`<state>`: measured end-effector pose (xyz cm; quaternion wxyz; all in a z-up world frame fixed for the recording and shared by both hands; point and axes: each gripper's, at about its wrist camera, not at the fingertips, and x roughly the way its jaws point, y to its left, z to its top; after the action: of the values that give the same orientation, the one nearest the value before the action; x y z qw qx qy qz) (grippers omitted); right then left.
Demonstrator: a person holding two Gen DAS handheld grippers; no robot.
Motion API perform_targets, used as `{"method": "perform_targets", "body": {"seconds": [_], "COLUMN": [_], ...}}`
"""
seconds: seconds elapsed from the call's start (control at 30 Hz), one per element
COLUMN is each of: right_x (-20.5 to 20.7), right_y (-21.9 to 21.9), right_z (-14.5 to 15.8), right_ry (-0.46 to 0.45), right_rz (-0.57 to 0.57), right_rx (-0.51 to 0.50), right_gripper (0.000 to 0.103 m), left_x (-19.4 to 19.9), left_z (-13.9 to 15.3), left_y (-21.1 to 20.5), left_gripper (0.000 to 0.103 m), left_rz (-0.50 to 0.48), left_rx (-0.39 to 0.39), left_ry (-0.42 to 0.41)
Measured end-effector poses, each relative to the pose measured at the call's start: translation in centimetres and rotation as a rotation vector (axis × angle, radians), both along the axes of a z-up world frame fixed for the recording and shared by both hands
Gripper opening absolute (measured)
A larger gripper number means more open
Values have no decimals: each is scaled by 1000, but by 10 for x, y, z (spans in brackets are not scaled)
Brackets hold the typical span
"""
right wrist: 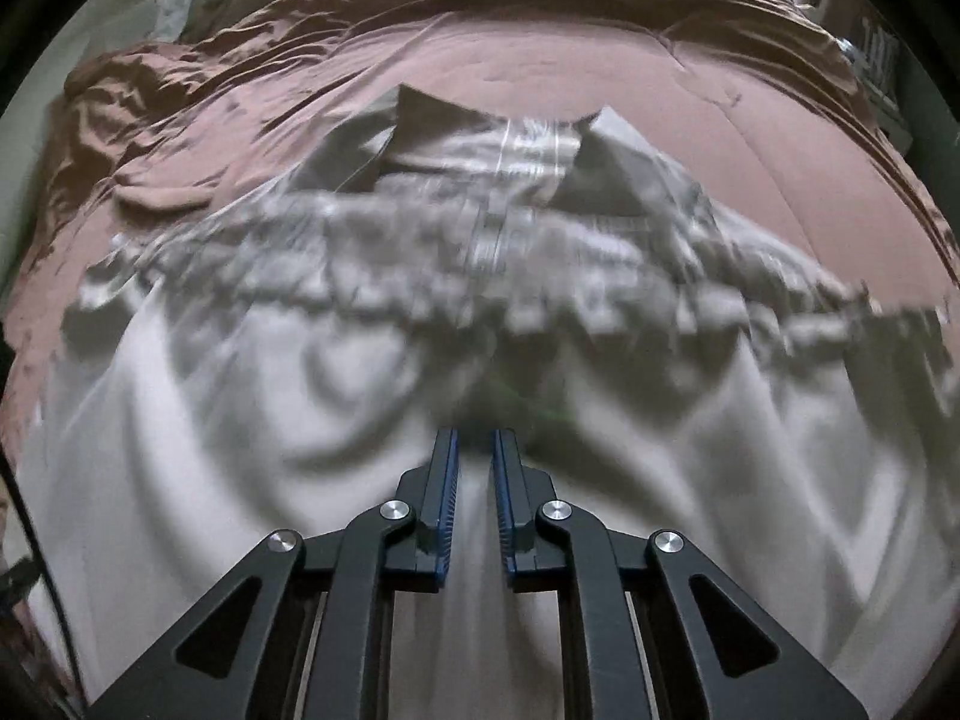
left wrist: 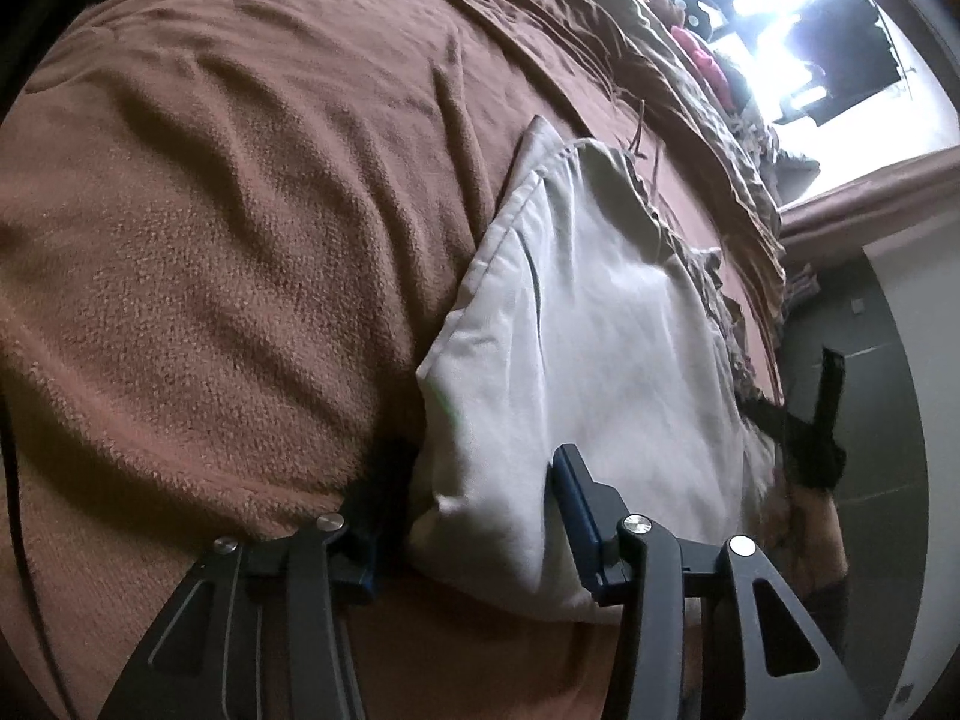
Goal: Fold large clothes
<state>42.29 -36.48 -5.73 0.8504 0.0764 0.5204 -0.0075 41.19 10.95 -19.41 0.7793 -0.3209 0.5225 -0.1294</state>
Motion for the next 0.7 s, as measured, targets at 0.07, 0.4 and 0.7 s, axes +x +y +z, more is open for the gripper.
{"method": "perform_targets", "body": {"seconds": [0.07,0.4,0.7], "right_x": [14,-66,-175], "right_y": [-4,14,20], "right_z": [2,31,10], "right_ry": [31,-42,-81], "right_rz": [-15,82,83], "right_rx": [23,88,141], "right_gripper": [8,8,10], "left_x": [1,-6,-6], "left_z": [-1,10,76], "left_y": [0,-1,-17], "left_gripper": [48,21,17], "left_rz": [-5,8,-61], "left_rx": [-10,-37,-79], "left_ry": [6,-44,-195]}}
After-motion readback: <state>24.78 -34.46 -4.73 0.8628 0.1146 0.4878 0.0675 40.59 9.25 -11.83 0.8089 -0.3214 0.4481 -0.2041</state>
